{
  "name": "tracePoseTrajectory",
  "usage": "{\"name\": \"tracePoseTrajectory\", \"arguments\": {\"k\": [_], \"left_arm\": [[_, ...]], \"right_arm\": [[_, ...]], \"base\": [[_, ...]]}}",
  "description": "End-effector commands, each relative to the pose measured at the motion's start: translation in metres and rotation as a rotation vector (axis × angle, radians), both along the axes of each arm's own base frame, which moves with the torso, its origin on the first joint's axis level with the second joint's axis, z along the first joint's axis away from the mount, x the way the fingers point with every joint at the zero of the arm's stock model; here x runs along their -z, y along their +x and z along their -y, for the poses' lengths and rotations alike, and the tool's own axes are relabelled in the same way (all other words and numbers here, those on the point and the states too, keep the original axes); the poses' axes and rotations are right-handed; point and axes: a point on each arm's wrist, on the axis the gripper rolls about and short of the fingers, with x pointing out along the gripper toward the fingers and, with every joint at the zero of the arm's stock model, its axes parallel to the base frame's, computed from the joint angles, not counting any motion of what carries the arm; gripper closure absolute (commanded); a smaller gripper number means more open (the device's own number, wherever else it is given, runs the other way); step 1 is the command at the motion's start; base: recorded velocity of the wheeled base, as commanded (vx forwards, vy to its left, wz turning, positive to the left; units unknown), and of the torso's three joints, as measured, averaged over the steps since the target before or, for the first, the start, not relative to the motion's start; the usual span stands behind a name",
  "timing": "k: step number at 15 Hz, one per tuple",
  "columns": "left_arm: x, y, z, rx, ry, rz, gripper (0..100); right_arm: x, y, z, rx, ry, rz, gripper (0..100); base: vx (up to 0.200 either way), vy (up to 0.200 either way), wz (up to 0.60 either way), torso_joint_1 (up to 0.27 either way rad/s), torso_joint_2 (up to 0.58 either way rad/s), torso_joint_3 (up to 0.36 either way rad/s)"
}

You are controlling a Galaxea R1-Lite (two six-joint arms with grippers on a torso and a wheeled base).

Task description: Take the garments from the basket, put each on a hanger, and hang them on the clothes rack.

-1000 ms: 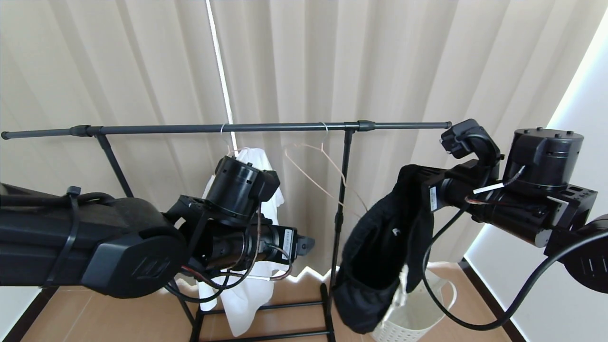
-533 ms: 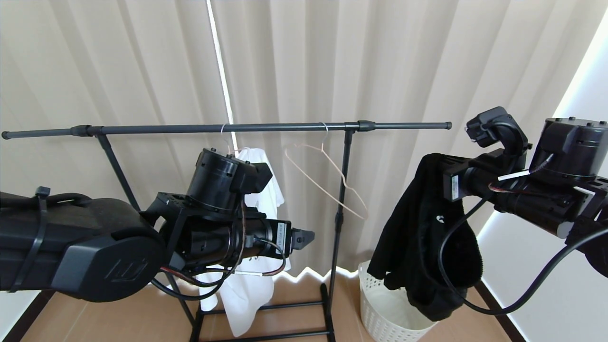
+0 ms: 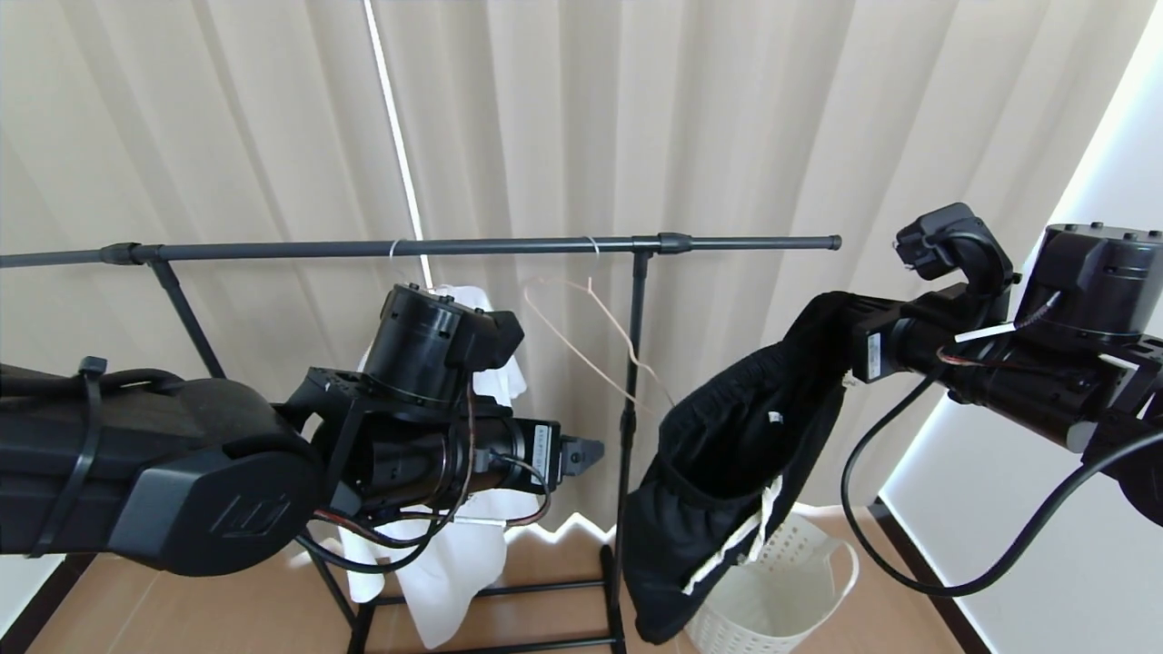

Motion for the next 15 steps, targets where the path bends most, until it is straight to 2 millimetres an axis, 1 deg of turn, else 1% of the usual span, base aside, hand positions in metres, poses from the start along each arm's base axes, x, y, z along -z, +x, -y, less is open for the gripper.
{"name": "tracePoseTrajectory", "arguments": {"k": [1,5,11,15], "left_arm": [[0.002,0.001,0.0,-0.002,-0.005,0.006,0],[0.002,0.002,-0.001,-0.017,-0.003,0.018,0],[0.007,0.007,0.003,-0.04,0.009,0.029,0],[0.016,0.015,0.01,-0.075,-0.016,0.037,0]], "right_arm": [[0.0,-0.001,0.0,-0.001,0.0,0.002,100],[-0.001,-0.002,0.0,-0.001,0.001,0.003,100],[-0.002,0.0,0.003,0.008,0.002,0.009,100],[-0.002,0.0,0.004,0.013,0.002,0.009,100]], "base": [[0.0,0.0,0.0,0.0,0.0,0.0],[0.0,0.0,0.0,0.0,0.0,0.0],[0.2,0.0,0.0,-0.002,0.0,0.005],[0.0,0.0,0.0,0.0,0.0,0.0]]}}
